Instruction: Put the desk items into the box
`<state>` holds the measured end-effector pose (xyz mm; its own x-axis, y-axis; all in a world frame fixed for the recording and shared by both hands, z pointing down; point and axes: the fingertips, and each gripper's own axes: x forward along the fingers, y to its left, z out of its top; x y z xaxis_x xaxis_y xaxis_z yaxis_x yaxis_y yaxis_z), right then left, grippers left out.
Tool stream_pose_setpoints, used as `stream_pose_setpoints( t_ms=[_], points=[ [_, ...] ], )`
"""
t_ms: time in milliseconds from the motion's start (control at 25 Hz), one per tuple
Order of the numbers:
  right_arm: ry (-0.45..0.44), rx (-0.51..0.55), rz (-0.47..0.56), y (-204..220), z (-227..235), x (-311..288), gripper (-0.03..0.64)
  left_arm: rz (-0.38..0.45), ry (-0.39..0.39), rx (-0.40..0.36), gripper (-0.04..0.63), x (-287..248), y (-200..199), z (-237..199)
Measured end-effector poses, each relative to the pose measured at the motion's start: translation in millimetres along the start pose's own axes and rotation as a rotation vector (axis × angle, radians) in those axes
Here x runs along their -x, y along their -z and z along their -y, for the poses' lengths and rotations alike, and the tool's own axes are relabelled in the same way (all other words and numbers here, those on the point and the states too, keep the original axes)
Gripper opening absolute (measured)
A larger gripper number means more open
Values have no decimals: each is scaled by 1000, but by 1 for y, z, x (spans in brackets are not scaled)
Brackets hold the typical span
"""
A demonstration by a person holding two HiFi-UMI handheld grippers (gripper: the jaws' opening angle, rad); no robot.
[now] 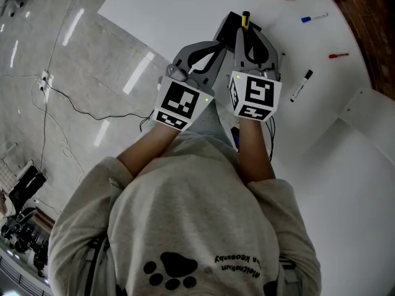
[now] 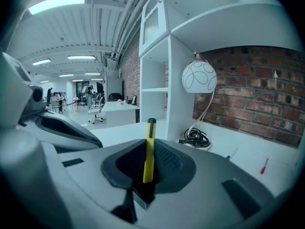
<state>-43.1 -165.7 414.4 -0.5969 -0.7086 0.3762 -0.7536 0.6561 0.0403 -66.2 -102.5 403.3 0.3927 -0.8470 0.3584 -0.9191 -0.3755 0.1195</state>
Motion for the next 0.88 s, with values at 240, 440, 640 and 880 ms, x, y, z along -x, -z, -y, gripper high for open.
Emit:
stream_pose_setpoints(
  t_ms=[240, 440, 640, 880],
  points=[
    [-40, 51, -84, 8, -9, -8, 61, -13, -8, 7, 5, -3, 3, -5],
    [-69, 69, -191, 18, -12, -14, 61, -46, -17, 8, 4, -8, 7, -9],
    [-89, 96, -318, 27, -13, -20, 61, -58, -23, 19, 5, -10, 8, -15],
    [-147, 136, -460, 40, -16, -26, 61, -56, -31, 15, 5, -12, 3, -19]
  ],
)
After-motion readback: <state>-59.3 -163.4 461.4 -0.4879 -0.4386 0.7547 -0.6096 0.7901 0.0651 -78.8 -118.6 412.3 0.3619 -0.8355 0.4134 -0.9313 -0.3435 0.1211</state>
